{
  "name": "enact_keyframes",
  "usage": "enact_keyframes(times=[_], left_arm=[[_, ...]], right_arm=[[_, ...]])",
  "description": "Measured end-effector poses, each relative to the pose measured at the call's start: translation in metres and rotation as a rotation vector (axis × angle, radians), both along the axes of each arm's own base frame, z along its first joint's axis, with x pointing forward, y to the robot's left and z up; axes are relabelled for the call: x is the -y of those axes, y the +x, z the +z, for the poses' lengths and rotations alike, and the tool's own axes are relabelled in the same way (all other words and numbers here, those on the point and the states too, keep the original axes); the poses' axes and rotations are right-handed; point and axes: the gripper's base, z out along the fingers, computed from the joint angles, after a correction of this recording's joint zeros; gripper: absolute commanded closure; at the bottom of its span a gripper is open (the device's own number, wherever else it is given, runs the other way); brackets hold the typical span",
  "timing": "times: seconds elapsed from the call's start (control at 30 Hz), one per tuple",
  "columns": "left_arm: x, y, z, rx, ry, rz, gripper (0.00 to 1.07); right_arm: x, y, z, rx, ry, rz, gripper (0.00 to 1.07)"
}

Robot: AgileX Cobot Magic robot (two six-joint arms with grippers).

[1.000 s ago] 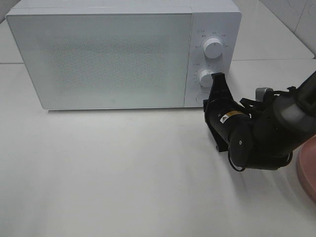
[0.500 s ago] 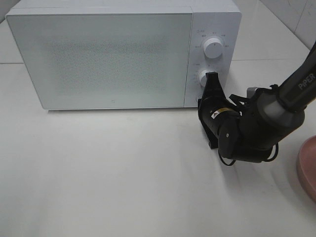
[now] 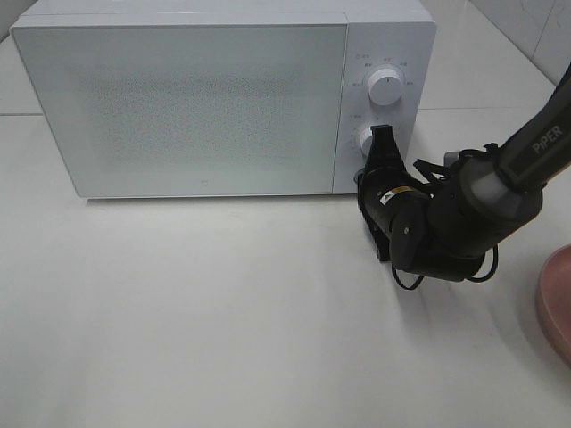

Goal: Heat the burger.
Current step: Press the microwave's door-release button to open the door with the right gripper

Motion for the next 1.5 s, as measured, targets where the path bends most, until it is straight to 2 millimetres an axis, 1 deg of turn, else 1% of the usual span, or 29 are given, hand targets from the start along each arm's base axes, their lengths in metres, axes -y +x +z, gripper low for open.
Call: enact_keyframes(times=[0.33,0.47,0.63,1.17,1.3,1.5], left_arm=[[0.000,0.000,0.000,0.000,0.000,0.000,0.09],[0.000,0.000,0.000,0.000,0.000,0.000,0.09],[0.000,0.000,0.000,0.000,0.000,0.000,0.09],[0.000,0.000,0.000,0.000,0.001,0.000,0.09],[0.000,0.000,0.000,0.000,0.001,0.000,0.09],[0.000,0.000,0.000,0.000,0.001,0.000,0.09]], right_arm=[[-0.002,0.005,0.002,0.007,0.013,-0.014,1.07],[-0.005,0.011,0.005,0.025,0.033,-0.038,1.07],[-0.010,0.015,0.002,0.022,0.036,-0.058,1.07],[-0.011,0.015,0.000,0.010,0.033,-0.071,1.07],[-0.011,0.014,0.003,0.003,0.036,-0.063,1.07],[-0.006,0.011,0.011,-0.036,0.028,-0.016,1.07]])
